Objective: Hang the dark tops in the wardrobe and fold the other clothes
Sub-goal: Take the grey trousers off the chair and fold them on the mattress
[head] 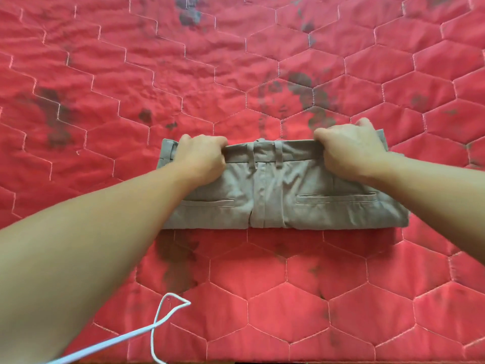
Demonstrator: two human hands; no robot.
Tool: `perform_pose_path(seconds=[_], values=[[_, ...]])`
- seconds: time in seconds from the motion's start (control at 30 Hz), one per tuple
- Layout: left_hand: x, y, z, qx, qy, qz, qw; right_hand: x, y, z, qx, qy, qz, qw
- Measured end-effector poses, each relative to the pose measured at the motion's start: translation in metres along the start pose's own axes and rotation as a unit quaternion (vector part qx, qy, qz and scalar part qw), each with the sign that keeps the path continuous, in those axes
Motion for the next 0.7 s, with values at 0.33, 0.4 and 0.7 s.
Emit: perform_pose_path(seconds=[0.33, 0.4, 0.7], values=[[-0.046, -0.014, 0.009, 0.008, 0.082, -0.095, 0.992, -0.040, 0.014, 0.013, -0.061, 0.038, -0.007, 0.997], [-0.049, -0.017, 0.008, 0.009, 0.089, -0.095, 0.991, -0.042, 0.015, 0.014, -0.062, 0.021, -0.014, 0.998], [-0.058, -0.050, -0.048, 0.147, 0.093, -0.145, 0.974, -0.017, -0.043, -0.013, -0.016, 0.093, 0.113, 0.989]])
Point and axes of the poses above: each hand's wrist, its own z-axis towards the middle knuckle, its own x-axis out of the back of the hand, y = z × x, the point moved 9 cm from there along z, towards the middle knuckle, and after that the axes turned 8 degrees about z, right-handed, at the moved point
